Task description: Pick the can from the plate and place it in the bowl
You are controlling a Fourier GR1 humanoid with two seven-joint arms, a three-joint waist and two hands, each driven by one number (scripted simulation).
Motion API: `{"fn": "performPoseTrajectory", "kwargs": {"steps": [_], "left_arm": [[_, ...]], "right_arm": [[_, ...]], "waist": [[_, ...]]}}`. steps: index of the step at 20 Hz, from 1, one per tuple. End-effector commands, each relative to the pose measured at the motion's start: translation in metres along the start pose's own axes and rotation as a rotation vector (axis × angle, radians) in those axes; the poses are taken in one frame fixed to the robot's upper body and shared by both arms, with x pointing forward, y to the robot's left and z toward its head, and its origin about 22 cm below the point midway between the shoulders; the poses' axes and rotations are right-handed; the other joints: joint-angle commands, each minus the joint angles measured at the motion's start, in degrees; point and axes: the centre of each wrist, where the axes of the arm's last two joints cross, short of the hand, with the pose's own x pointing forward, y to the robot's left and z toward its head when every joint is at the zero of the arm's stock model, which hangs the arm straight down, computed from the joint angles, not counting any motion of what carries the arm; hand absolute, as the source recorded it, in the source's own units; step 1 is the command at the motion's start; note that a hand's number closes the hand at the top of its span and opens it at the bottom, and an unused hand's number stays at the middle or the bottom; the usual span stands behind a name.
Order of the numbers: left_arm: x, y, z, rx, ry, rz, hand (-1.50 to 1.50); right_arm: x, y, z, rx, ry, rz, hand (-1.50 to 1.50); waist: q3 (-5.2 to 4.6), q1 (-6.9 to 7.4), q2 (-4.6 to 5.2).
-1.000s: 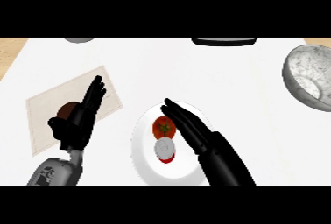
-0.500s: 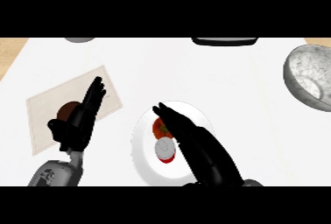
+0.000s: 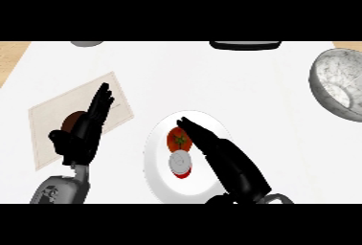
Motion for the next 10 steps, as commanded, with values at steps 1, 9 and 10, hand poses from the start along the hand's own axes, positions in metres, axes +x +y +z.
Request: {"fn": "performPoseTrajectory", "kwargs": {"steps": [1,9,10], "left_arm": [[-0.017,0.006,0.013,-0.009,0.01,-0.001,0.0],[-0.008,-0.011,-0.009,-0.017,0.012,0.014,0.0],[-0.019,-0.021,0.006,-0.014,0.001,0.005,0.0]], "right_arm": [[-0.008,0.024,-0.004,0.007,-0.019,-0.055,-1.5],[0.002,0.002,-0.01,0.018,-0.061,-0.152,-1.5],[-0.01,0.022,-0.001,0.015,-0.068,-0.163,-1.5]], "waist": [[-0.01,0.06,0.0],[-0.01,0.01,0.04],[-0.01,-0.03,0.0]]}}
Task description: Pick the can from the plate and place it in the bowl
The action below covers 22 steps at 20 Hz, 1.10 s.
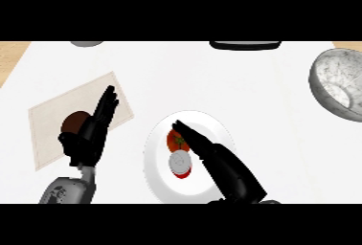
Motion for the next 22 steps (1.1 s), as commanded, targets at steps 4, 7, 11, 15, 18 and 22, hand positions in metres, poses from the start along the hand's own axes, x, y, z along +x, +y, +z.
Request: {"fn": "performPoseTrajectory", "kwargs": {"steps": [4,7,11,15,18,22], "left_arm": [[0.008,0.011,-0.003,0.003,-0.02,0.008,0.0],[0.009,0.004,-0.005,0.007,0.017,0.008,0.0],[0.025,0.003,-0.012,0.001,-0.006,-0.005,0.0],[0.008,-0.008,0.002,0.013,0.019,-0.003,0.0],[0.002,-0.001,-0.004,-0.001,-0.012,-0.006,0.0],[0.016,0.002,-0.005,0.002,-0.005,-0.003,0.0]], "right_arm": [[0.0,0.016,0.003,0.029,0.037,-0.07,-1.5],[-0.019,0.014,-0.009,0.029,0.041,-0.08,-1.5],[-0.04,0.033,-0.001,0.029,0.044,-0.098,-1.5],[-0.052,0.025,-0.022,0.009,0.045,-0.107,-1.5],[-0.061,0.048,-0.019,0.006,0.043,-0.09,-1.5],[-0.071,0.037,-0.027,-0.021,0.124,0.062,-1.5]], "waist": [[-0.01,0.0,-0.02],[0.0,0.04,0.01],[0.01,-0.08,-0.01],[0.0,0.08,0.03],[0.0,0.0,0.03],[0.0,0.05,0.0]]}}
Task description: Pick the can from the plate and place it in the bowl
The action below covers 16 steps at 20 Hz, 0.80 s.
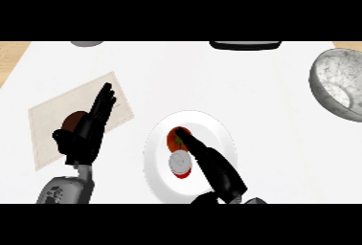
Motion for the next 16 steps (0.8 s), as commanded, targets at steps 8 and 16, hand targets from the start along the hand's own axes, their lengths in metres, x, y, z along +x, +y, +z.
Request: {"fn": "performPoseTrajectory", "kwargs": {"steps": [8,16], "left_arm": [[0.003,0.015,-0.009,0.003,0.001,-0.005,0.0],[-0.011,0.015,-0.007,-0.014,-0.001,-0.003,0.0]], "right_arm": [[-0.021,0.011,-0.02,0.042,0.055,0.096,-1.5],[-0.017,0.028,-0.027,0.151,-0.09,0.29,1.5]], "waist": [[0.0,0.01,0.02],[-0.01,0.03,0.04]]}}
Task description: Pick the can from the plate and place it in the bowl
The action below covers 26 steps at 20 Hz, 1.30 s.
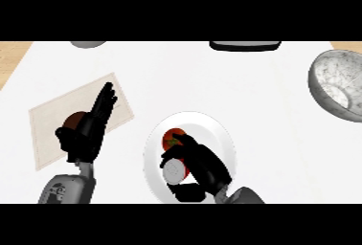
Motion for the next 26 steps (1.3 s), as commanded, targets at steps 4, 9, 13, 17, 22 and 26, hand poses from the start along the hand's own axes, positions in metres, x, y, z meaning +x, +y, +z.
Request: {"fn": "performPoseTrajectory", "kwargs": {"steps": [4,9,13,17,22,26], "left_arm": [[0.018,-0.002,0.002,0.004,-0.007,0.012,0.0],[0.008,-0.007,0.01,0.002,0.003,0.018,0.0],[-0.003,0.015,0.011,0.029,-0.005,0.0,0.0],[0.003,0.022,0.008,0.029,0.01,-0.01,0.0],[-0.008,0.018,0.009,0.047,0.002,0.006,0.0],[0.009,0.014,0.013,0.001,0.02,0.003,0.0]], "right_arm": [[0.001,0.034,0.004,0.09,-0.027,0.0,1.5],[-0.005,0.024,0.005,0.075,-0.107,-0.032,1.5],[-0.052,-0.056,0.061,-0.219,-0.022,-0.082,1.5],[-0.061,-0.116,0.113,-0.386,-0.067,-0.143,1.5],[-0.045,-0.142,0.149,-0.554,-0.199,-0.068,1.5],[-0.011,-0.154,0.177,-0.696,-0.223,-0.004,1.5]], "waist": [[0.07,0.25,0.54],[0.07,0.1,0.58],[0.08,-0.94,0.51],[0.08,-1.82,0.31],[0.03,-1.22,0.42],[0.03,-0.93,0.29]]}}
